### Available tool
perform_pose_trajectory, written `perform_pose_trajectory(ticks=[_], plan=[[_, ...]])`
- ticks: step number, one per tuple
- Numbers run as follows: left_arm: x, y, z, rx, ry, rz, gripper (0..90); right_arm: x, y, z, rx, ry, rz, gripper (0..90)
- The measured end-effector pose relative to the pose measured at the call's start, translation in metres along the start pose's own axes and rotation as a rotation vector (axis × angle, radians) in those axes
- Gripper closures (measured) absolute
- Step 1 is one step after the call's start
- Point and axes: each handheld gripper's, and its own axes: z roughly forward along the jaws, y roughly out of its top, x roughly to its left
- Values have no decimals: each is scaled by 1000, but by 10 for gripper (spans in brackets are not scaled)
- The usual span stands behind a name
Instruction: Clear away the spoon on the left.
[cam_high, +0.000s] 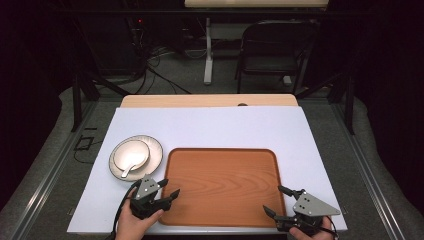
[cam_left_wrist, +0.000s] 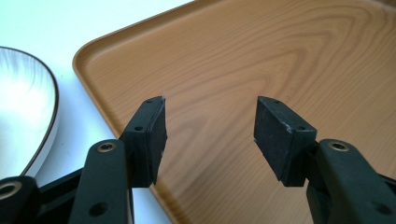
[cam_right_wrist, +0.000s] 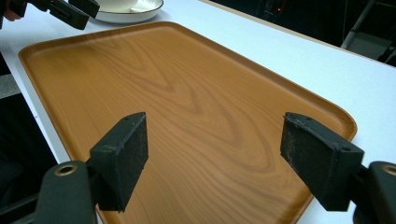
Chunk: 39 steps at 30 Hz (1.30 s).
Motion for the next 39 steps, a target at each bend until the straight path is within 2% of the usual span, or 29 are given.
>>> perform_pose_trajectory(ticks=[4, 8, 14, 16, 19, 23, 26, 30, 35, 39], plan=[[3, 0, -2, -3, 14, -17, 437, 1, 0, 0, -3, -2, -6, 229], [4, -1, -2, -6, 12, -48, 435, 0, 0, 0, -1, 1, -3, 229], [7, -1, -3, -11, 17, -67, 428, 1, 0, 0, -4, 0, -5, 229], [7, -1, -4, -19, 17, -84, 421, 1, 0, 0, -5, 1, -6, 229], [7, -1, -6, -22, 35, -89, 419, 1, 0, 0, -4, 2, -8, 229], [11, 0, -11, -54, 30, -136, 424, 1, 0, 0, -5, 2, -7, 229], [13, 2, -16, -80, 51, -151, 439, 1, 0, 0, -5, 1, -7, 229], [16, 4, -22, -73, 66, -186, 484, 1, 0, 0, -4, 0, -8, 229], [18, 7, -28, -63, 90, -191, 489, 2, 0, -1, -5, 0, -10, 229], [25, 10, -37, -77, 97, -227, 561, 2, 0, 0, -5, 0, -9, 229]])
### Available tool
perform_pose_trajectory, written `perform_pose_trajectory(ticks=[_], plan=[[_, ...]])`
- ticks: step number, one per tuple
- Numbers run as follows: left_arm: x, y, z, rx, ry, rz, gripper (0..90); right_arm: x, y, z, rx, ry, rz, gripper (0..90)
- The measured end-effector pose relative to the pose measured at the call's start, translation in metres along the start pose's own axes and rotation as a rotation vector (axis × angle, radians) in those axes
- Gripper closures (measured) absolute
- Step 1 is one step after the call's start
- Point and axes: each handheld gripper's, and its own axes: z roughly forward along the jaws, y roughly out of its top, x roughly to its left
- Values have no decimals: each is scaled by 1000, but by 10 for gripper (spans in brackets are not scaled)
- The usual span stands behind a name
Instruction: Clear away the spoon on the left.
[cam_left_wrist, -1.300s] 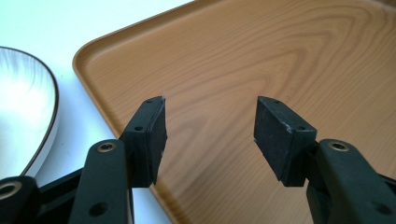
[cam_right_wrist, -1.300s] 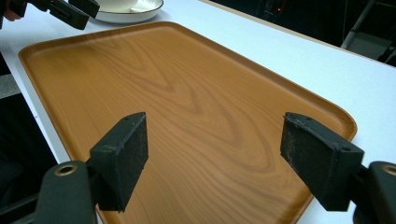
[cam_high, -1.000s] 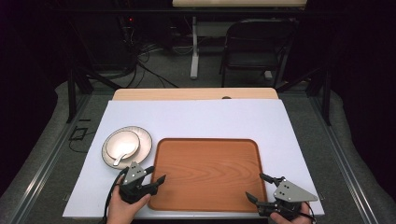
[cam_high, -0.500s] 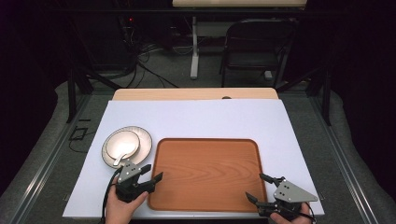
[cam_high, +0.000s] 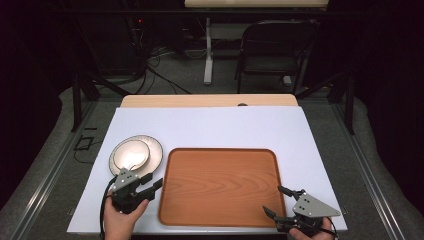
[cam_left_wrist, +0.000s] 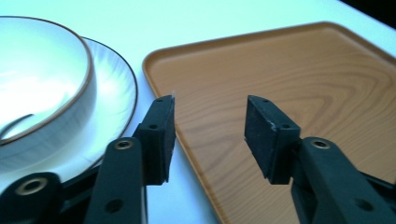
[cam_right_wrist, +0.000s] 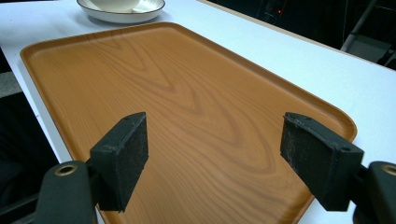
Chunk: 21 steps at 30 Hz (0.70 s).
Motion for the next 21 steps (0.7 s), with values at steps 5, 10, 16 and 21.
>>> perform_pose_trajectory(ticks=[5, 10, 16, 21], plan=[[7, 3, -7, 8, 27, -1, 696, 0, 0, 0, 1, -1, 0, 229], [14, 3, -12, 11, 75, 11, 805, 0, 0, 0, 4, 0, -1, 229], [23, 1, -17, 7, 114, -1, 868, 0, 0, 0, 3, 0, 0, 229], [29, -1, -20, 19, 142, -10, 898, 0, 0, 1, 5, 1, 0, 229]])
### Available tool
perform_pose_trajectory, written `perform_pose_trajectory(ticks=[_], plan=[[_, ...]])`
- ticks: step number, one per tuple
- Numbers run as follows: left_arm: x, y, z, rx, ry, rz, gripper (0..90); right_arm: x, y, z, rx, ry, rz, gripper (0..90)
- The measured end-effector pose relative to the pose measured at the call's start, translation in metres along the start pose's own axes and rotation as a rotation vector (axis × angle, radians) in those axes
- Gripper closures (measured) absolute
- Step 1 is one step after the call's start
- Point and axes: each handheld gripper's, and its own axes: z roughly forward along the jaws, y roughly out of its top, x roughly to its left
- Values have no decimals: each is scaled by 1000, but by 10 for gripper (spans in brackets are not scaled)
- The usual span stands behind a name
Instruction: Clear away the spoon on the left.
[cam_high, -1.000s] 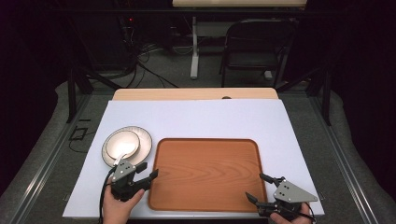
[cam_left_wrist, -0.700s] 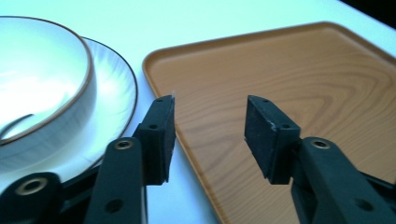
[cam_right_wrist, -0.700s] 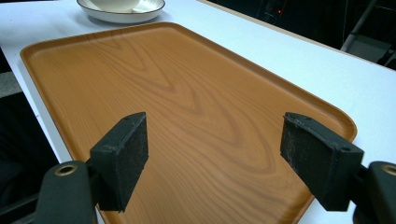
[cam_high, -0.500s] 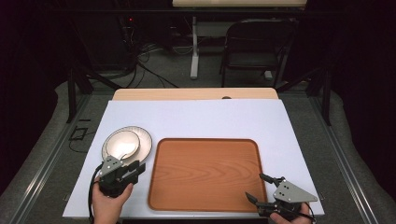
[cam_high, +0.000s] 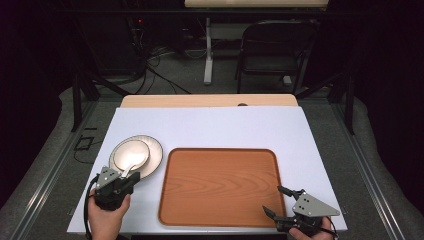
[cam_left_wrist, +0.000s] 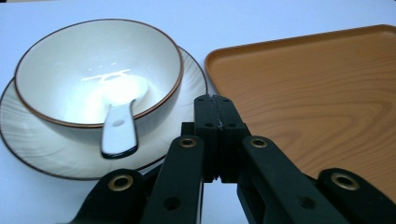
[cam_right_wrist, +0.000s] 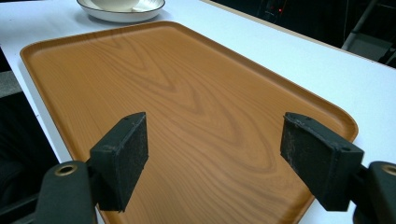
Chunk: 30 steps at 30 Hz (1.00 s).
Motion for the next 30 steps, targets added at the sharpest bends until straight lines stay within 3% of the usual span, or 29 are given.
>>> perform_pose_trajectory(ticks=[7, 19, 30], plan=[[9, -4, -5, 2, 63, -6, 900, 0, 0, 0, 1, 0, 1, 229], [28, -4, -8, -12, 126, -27, 900, 0, 0, 1, 4, 2, 4, 229], [56, -2, -1, -41, 208, -69, 900, 0, 0, 1, 5, 3, 3, 229]])
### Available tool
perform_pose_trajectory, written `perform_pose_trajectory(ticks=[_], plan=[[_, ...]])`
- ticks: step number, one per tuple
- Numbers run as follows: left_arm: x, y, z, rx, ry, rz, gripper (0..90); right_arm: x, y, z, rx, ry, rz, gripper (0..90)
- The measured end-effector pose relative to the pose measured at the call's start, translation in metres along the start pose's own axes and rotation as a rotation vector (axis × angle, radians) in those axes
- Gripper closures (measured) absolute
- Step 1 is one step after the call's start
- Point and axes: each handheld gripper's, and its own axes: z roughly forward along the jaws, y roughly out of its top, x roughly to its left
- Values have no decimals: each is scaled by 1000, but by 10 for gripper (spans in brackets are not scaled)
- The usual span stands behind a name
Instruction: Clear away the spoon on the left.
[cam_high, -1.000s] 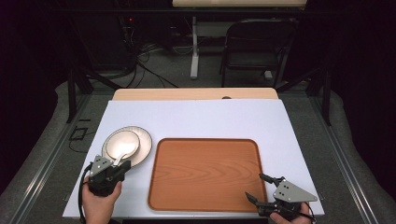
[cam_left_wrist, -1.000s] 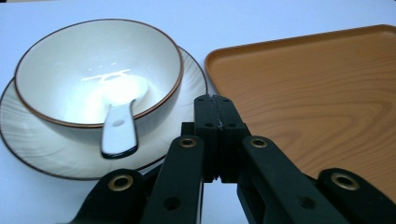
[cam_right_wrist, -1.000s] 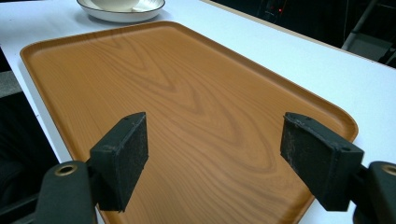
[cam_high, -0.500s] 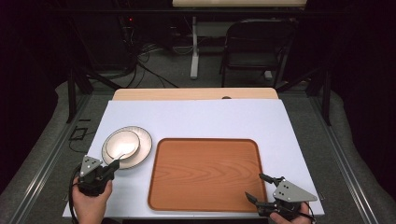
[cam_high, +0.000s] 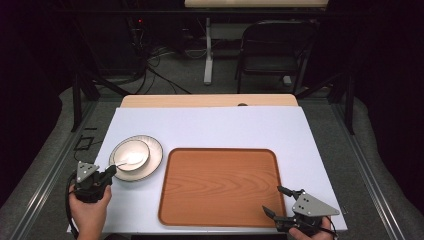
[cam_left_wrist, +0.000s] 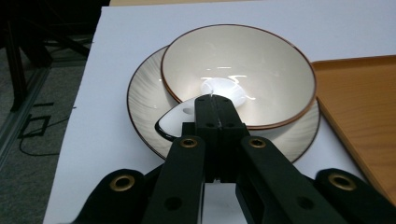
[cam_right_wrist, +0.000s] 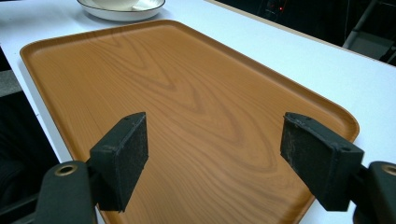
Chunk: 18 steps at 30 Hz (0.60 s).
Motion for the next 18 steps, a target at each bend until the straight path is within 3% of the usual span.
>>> perform_pose_trajectory(ticks=[7, 18], plan=[[15, 6, 10, -7, 21, -50, 900, 0, 0, 0, 0, 1, -1, 229], [26, 18, 27, -28, 39, -90, 900, 0, 0, 0, 1, 2, -1, 229]])
